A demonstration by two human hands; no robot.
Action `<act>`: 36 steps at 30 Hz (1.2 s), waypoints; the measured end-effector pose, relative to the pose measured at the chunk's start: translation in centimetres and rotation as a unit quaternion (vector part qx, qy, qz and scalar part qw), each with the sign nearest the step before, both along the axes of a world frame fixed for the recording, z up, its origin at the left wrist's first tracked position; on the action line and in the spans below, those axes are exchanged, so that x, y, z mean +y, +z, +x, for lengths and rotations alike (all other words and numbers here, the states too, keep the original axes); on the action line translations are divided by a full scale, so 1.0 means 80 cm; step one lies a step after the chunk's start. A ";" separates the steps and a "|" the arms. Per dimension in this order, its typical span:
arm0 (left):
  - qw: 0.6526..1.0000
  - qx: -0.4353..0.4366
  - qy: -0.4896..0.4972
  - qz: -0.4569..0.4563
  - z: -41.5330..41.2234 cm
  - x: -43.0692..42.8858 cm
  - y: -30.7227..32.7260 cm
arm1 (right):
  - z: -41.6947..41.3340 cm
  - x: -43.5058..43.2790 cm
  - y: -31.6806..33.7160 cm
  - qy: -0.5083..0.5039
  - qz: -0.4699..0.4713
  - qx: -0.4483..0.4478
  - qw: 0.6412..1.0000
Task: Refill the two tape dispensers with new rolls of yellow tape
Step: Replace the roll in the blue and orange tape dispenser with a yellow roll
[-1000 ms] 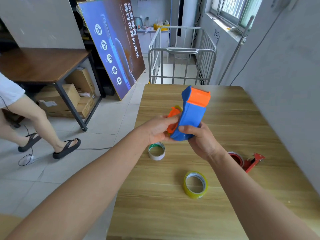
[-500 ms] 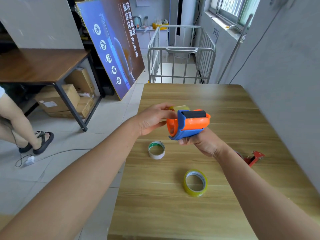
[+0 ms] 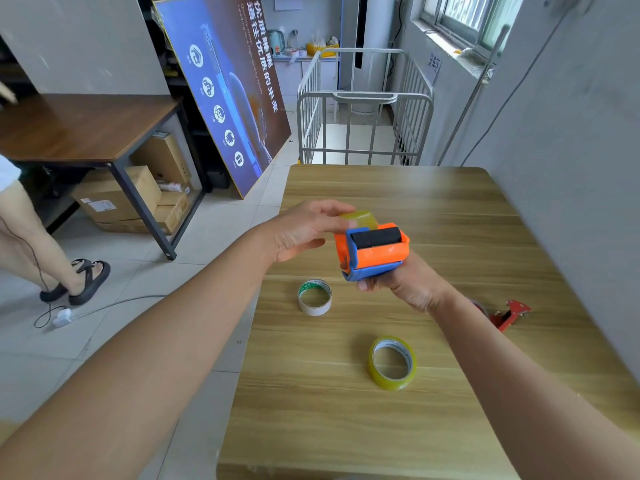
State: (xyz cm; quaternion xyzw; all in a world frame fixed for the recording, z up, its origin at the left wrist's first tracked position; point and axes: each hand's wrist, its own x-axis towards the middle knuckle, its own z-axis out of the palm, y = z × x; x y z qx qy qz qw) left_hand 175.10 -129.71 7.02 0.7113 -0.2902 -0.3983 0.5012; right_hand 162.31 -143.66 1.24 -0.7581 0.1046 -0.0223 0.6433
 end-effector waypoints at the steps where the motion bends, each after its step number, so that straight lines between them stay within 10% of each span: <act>1: 1.000 -0.008 0.012 0.006 0.000 0.000 0.003 | 0.001 0.000 0.001 0.004 -0.006 0.002 1.000; 36: 0.965 -0.254 0.055 0.032 -0.008 -0.012 0.006 | 0.000 0.010 -0.004 0.034 -0.046 0.022 0.998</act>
